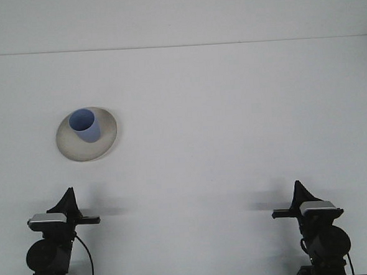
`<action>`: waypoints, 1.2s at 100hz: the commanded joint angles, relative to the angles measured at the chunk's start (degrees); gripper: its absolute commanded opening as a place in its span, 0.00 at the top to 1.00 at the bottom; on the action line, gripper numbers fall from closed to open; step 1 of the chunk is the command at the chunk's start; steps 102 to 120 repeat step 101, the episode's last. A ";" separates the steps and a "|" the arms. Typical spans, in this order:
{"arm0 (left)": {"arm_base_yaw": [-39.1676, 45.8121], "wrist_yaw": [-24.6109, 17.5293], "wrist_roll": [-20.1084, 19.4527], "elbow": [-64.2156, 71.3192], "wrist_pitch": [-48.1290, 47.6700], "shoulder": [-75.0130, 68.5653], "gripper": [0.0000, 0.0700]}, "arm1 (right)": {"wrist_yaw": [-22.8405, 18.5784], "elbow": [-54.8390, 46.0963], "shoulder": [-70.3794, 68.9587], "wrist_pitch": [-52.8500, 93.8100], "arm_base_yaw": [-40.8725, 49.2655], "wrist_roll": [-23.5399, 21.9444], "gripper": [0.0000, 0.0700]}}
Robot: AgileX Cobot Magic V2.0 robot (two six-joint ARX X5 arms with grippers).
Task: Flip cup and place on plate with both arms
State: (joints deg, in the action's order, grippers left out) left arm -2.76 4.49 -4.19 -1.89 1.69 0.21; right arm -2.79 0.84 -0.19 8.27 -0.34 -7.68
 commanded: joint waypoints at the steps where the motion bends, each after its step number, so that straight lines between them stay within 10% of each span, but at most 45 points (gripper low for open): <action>1: -0.04 0.00 -0.72 1.09 0.59 -0.04 0.98 | 0.24 -0.13 0.11 -1.03 -0.07 0.68 0.99; 120: -0.04 0.00 -0.72 1.09 0.59 -0.04 0.98 | 0.15 -0.11 0.11 -2.67 -0.04 1.73 0.99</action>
